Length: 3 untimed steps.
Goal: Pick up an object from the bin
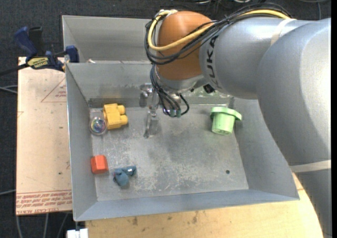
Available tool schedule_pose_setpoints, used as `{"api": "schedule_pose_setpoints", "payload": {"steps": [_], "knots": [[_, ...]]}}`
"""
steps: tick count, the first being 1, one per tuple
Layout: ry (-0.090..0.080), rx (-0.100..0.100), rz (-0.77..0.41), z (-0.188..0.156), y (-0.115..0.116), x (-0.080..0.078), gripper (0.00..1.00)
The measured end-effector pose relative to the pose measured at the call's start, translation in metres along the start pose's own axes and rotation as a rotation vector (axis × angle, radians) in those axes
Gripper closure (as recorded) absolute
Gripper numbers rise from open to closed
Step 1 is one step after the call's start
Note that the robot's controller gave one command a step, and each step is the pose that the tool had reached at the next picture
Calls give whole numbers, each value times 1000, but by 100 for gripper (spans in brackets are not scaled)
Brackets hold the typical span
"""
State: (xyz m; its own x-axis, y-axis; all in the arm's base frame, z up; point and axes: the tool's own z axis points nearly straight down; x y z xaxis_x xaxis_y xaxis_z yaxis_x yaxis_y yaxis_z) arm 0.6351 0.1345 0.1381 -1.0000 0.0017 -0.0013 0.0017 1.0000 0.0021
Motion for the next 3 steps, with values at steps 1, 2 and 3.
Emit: {"api": "schedule_pose_setpoints", "payload": {"steps": [1,2,3], "knots": [[0,-2,211,17,71,-8,0],[2,0,-29,67,112,-22,0],[-6,0,-27,66,110,-24,100]]}}
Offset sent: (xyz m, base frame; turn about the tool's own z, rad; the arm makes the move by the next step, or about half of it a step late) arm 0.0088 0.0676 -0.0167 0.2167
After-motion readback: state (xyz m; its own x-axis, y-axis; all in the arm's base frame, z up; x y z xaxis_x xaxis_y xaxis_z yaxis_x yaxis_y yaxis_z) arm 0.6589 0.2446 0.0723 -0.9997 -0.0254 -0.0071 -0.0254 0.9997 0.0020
